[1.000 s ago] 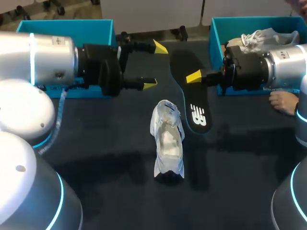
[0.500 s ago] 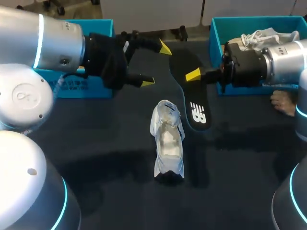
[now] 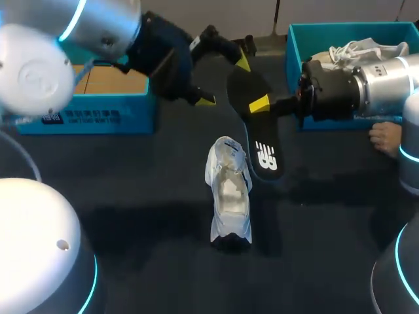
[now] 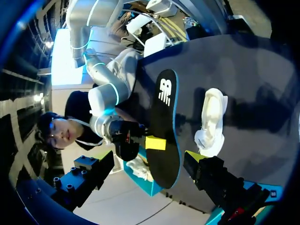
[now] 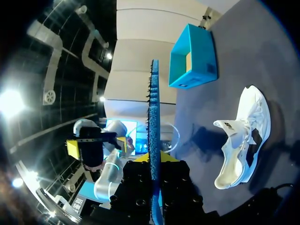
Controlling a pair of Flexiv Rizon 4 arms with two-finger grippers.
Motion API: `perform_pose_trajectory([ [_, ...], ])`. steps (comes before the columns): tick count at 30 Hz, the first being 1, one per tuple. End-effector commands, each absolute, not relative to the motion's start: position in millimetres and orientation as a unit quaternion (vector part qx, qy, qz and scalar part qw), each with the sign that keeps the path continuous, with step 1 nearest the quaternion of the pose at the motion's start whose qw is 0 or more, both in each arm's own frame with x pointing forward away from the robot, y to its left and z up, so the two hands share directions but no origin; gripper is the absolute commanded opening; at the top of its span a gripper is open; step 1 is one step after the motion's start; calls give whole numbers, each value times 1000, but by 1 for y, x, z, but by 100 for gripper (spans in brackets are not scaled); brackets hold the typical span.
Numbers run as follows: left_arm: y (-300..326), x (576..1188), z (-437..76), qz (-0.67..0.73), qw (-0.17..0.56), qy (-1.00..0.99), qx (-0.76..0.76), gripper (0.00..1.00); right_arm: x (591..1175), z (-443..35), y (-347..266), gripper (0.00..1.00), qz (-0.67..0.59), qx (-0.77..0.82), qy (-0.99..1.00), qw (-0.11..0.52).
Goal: Take the shoe out of the shoebox, open the shoe tongue, remove and reinsert the insole, then place the shoe into the shoebox
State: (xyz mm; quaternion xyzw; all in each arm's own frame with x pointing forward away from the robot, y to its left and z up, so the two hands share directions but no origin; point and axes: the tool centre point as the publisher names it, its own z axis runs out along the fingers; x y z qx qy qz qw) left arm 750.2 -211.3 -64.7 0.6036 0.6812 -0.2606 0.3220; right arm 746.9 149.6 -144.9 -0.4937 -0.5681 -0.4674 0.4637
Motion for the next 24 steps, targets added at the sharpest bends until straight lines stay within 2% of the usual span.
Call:
perform_pose_trajectory([
  [1,-225,762,-59,-142,155,734,645,100,748,-146,153,0,-468,-493,-569,462],
  [10,-225,765,-64,-86,88,759,639,100,748,-149,153,0,-468,-495,-568,462],
  [22,-223,766,-64,-74,97,758,641,100,754,-150,151,0,-466,-494,-570,463],
  [24,-227,762,-67,-69,80,751,652,100,756,-151,152,0,-467,-493,-570,463],
])
